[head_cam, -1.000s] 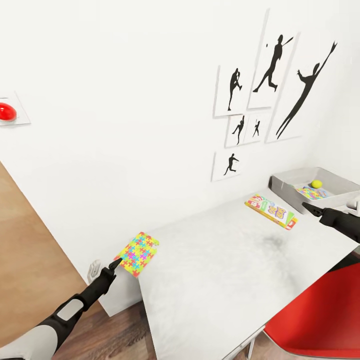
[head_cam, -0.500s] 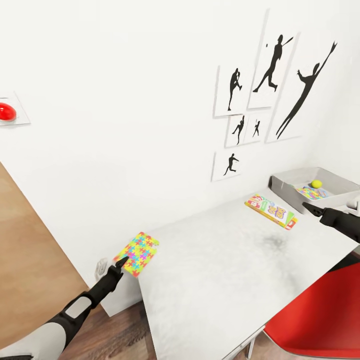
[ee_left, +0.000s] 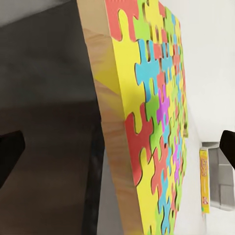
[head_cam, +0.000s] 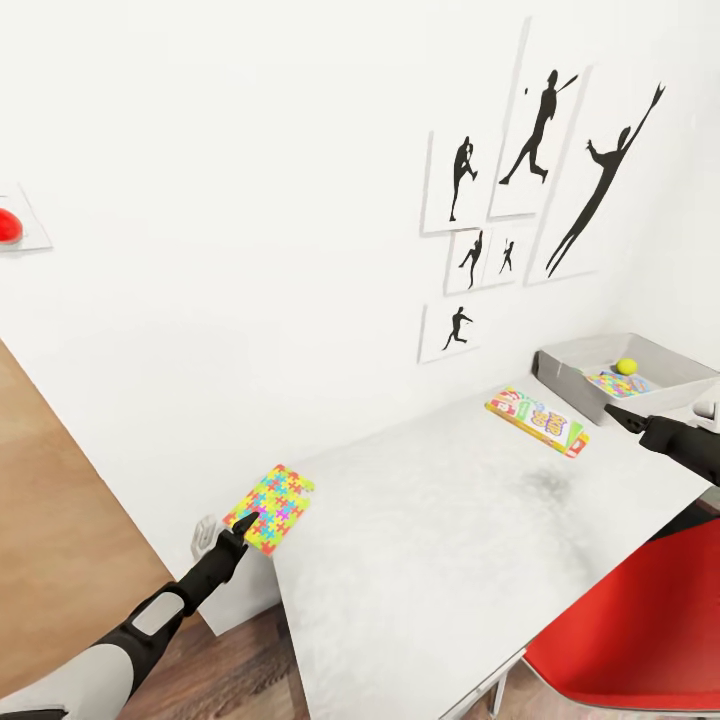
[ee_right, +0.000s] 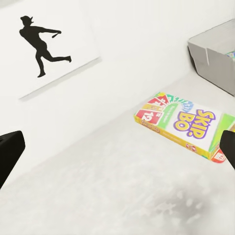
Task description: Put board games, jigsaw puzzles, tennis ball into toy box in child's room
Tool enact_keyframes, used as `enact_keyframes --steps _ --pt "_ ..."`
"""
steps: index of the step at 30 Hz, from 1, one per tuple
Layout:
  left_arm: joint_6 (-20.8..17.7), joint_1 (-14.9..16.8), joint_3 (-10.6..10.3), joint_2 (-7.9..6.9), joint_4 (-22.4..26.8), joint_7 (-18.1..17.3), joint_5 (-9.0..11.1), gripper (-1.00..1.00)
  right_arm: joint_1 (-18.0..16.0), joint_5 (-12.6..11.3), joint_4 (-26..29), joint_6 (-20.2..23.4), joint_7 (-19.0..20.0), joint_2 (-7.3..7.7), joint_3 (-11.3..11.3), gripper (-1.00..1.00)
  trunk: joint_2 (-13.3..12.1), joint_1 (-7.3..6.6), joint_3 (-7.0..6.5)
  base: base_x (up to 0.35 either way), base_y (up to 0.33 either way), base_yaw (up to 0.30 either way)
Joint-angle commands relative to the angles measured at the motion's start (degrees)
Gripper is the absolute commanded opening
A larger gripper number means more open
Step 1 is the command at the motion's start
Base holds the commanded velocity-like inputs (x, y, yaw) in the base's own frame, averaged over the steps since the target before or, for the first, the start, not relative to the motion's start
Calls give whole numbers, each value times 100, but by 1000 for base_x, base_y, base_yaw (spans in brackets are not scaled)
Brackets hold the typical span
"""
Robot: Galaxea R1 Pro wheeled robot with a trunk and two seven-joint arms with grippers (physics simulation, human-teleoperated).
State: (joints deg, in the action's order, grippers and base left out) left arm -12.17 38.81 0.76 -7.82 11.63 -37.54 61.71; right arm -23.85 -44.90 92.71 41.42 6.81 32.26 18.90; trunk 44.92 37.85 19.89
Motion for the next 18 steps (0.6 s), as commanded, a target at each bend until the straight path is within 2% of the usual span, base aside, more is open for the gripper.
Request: enact_keyframes --steps 1,11,12,18 --pt "-61 4 8 -1 -2 -15 42 100 -6 17 1 33 31 0 9 100 6 1 7 0 0 -3" --pt "-73 12 -1 20 24 -15 23 100 -6 17 1 33 31 0 9 100 6 1 7 0 0 -1" --pt "-75 14 -4 21 29 -19 18 -100 -6 17 1 33 31 0 9 100 6 1 7 0 0 0" --pt "-90 41 -36 82 64 -75 -14 -100 -6 17 1 33 32 0 9 100 6 1 7 0 0 0"
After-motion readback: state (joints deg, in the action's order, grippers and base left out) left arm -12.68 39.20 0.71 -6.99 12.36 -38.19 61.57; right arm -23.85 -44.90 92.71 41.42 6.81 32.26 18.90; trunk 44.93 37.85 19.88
